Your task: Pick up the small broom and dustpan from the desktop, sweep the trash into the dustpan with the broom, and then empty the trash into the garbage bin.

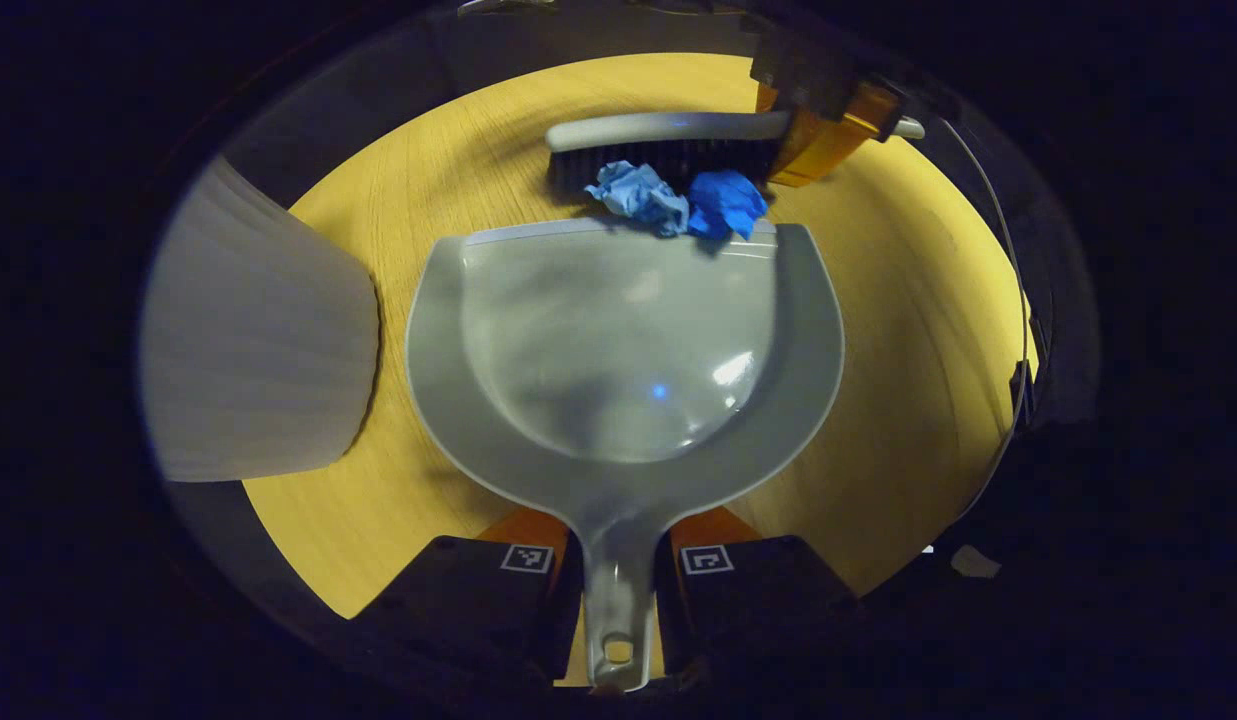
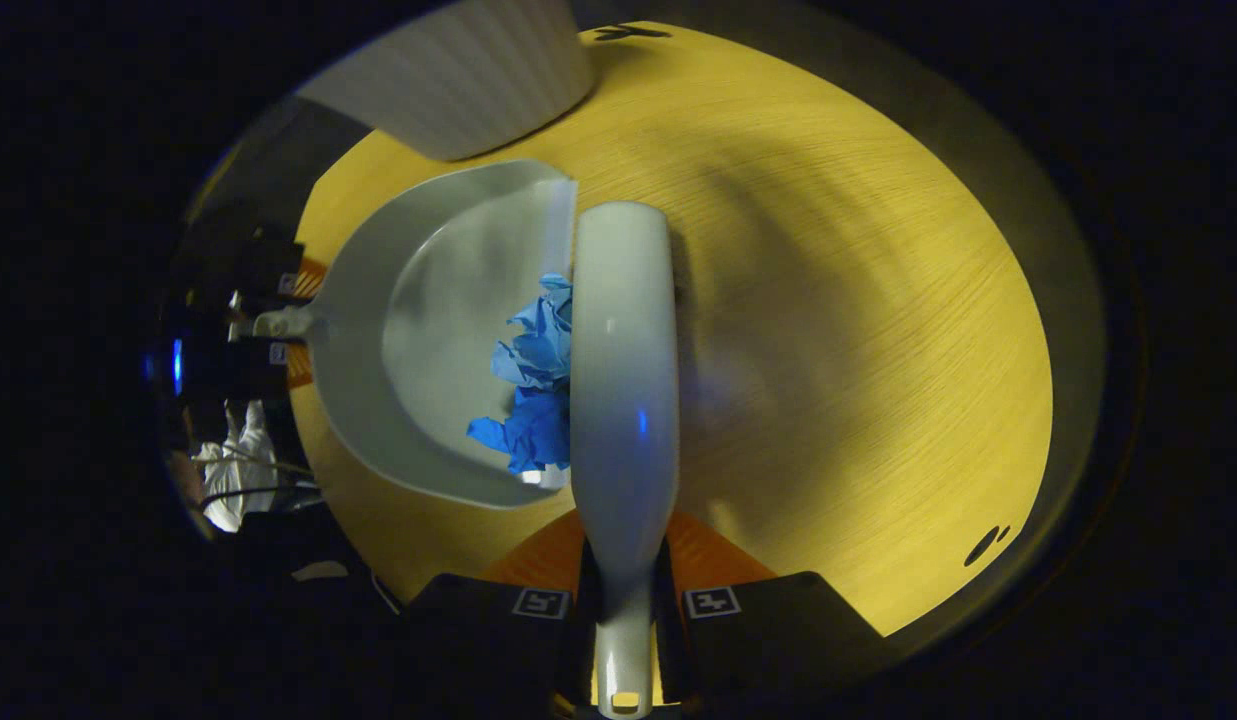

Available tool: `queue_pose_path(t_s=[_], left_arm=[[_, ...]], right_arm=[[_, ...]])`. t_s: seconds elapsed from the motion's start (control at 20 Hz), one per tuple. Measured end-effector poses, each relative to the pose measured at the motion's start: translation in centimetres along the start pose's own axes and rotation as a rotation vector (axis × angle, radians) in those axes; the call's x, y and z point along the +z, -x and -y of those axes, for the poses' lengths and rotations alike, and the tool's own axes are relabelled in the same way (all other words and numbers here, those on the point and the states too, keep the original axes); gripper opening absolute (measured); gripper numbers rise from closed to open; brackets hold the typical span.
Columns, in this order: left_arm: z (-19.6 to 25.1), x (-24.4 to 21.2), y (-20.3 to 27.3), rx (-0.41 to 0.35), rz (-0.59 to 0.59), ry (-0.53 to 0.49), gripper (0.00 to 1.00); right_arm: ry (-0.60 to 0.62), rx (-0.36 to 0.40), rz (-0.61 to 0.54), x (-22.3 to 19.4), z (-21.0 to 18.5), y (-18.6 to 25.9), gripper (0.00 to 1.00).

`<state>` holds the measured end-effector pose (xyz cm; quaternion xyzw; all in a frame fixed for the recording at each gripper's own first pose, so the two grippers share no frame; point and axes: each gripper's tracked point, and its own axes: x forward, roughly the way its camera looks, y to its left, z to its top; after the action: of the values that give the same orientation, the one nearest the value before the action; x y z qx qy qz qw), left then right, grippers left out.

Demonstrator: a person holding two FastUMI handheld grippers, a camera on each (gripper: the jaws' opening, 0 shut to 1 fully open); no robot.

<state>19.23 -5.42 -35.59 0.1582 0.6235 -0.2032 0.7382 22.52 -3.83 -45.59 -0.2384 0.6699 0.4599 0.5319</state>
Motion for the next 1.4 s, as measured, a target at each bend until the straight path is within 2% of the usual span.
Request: queue_pose_path(t_s=[0.1, 0.15, 0.25, 0.3, 0.35, 0.4, 0.45, 0.55, 0.7, 0.75, 0.8, 0.85, 0.9, 0.95, 1.05, 1.1, 1.2, 1.25, 1.35, 1.4], left_arm=[[0.3, 0.0, -0.2, -0.026, 0.021, -0.003, 0.31], [0.5, 0.0, -0.3, -0.04, 0.031, 0.002, 0.29], [0.9, 0.0, -0.1, -0.068, 0.053, 0.025, 0.3], [1.1, -0.2, -0.2, -0.089, 0.075, 0.05, 0.3], [1.4, -0.3, -0.2, -0.104, 0.105, 0.075, 0.3], [1.4, -0.3, -0.2, -0.109, 0.142, 0.095, 0.31], [1.7, -0.3, -0.5, -0.105, 0.172, 0.111, 0.3], [2.2, -0.7, -0.9, -0.096, 0.203, 0.144, 0.31], [2.3, -0.8, 0.0, -0.099, 0.248, 0.16, 0.3], [1.7, -0.8, 0.6, -0.079, 0.259, 0.138, 0.3], [0.8, -0.7, 0.7, -0.043, 0.253, 0.124, 0.3], [0.2, -0.5, 1.4, -0.009, 0.245, 0.118, 0.31], [-0.3, -0.6, 2.9, 0.013, 0.236, 0.132, 0.3], [-0.7, -0.5, 4.3, 0.016, 0.238, 0.153, 0.31], [-2.5, 0.6, 6.8, 0.016, 0.26, 0.212, 0.3], [-4.1, 1.5, 8.0, 0.029, 0.268, 0.236, 0.3], [-8.1, 3.3, 10.8, 0.096, 0.273, 0.282, 0.31], [-10.5, 4.4, 12.1, 0.138, 0.272, 0.292, 0.3], [-14.6, 6.2, 13.8, 0.236, 0.242, 0.291, 0.3], [-17.3, 6.4, 14.3, 0.281, 0.214, 0.292, 0.31]], right_arm=[[0.06, 0.004, -0.004, 0.4, 0.1, 0.0, 0.27], [0.049, -0.002, 0.002, -0.4, -0.7, -0.1, 0.28], [-0.025, -0.005, 0.03, -0.1, -0.7, 0.2, 0.28], [-0.046, -0.012, 0.047, 0.2, -0.3, 0.6, 0.24], [-0.061, -0.024, 0.069, 0.6, 0.4, 0.9, 0.32], [-0.077, -0.033, 0.089, 0.9, 1.1, 1.3, 0.32], [-0.1, -0.037, 0.111, 0.9, 1.8, 1.7, 0.24], [-0.163, -0.046, 0.151, 1.1, 3.3, 3.2, 0.31], [-0.238, -0.062, 0.205, 0.7, 6.2, 6.1, 0.24], [-0.256, -0.065, 0.219, 0.5, 6.5, 7.3, 0.24], [-0.271, -0.07, 0.231, 0.3, 6.9, 8.1, 0.28], [-0.285, -0.074, 0.239, -0.2, 7.4, 8.9, 0.24], [-0.302, -0.079, 0.249, -0.7, 7.9, 9.5, 0.32], [-0.318, -0.076, 0.259, -1.2, 8.3, 10.0, 0.28], [-0.347, -0.059, 0.274, -3.0, 9.0, 8.9, 0.28], [-0.362, -0.05, 0.27, -3.7, 9.5, 8.4, 0.24], [-0.378, -0.025, 0.279, -2.7, 10.7, 8.0, 0.32], [-0.375, -0.007, 0.3, -3.4, 10.9, 8.1, 0.24], [-0.372, 0.027, 0.339, -5.2, 11.7, 8.8, 0.24], [-0.373, 0.043, 0.355, -5.8, 12.3, 9.1, 0.28]])
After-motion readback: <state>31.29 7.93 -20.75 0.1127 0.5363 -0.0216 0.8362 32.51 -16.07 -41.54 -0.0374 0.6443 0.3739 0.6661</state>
